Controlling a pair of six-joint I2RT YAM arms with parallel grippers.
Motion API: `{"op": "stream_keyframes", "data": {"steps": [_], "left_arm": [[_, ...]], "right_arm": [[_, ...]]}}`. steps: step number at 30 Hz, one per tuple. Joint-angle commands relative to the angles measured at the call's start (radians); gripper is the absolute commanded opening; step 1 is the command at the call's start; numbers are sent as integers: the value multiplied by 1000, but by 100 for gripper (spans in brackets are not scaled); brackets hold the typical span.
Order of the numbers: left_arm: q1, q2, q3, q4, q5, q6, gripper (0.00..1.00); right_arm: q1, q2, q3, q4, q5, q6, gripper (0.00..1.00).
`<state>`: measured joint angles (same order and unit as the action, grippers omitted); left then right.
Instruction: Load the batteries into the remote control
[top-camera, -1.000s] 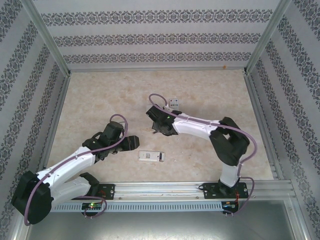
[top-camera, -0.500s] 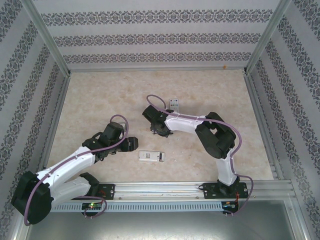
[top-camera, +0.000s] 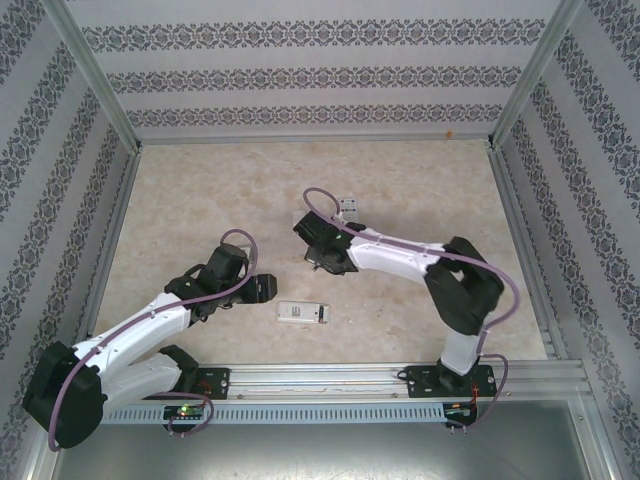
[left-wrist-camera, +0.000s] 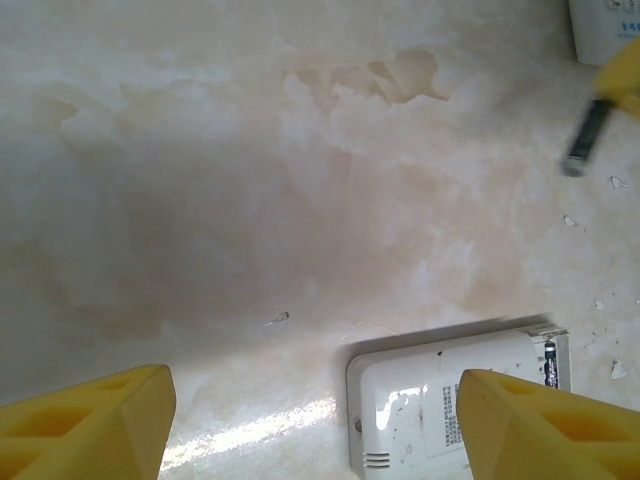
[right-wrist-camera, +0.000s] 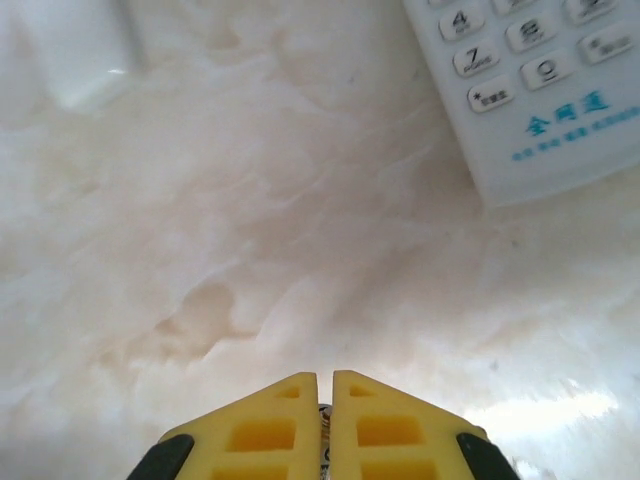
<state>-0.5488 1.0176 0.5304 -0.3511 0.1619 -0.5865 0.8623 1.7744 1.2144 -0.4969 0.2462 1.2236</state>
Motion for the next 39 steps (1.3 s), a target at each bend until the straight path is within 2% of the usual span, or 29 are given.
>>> {"op": "stream_keyframes", "data": {"steps": [1,5,8,15,23,39], "left_arm": [[-2,5,-9,49,46,18,75],[1,5,-26,106,130,12,75],[2,15,-40,133,141,-14,76],[3,50,-32,145,142,-27,78],[4,39,-36,129,131,-25,80],[4,48,-46,142,127,-34,81]], "right_arm": [[75,-110,-67,-24,114,-65,9],[155,-204,-173,-46,158,-108,9],[201,-235,-231,-26,107,-149,9],[287,-167,-218,-45,70,-191,9],[297,-125,-248,-37,54,-182,10],[280,-104,-269,-55,132,-124,11]]}}
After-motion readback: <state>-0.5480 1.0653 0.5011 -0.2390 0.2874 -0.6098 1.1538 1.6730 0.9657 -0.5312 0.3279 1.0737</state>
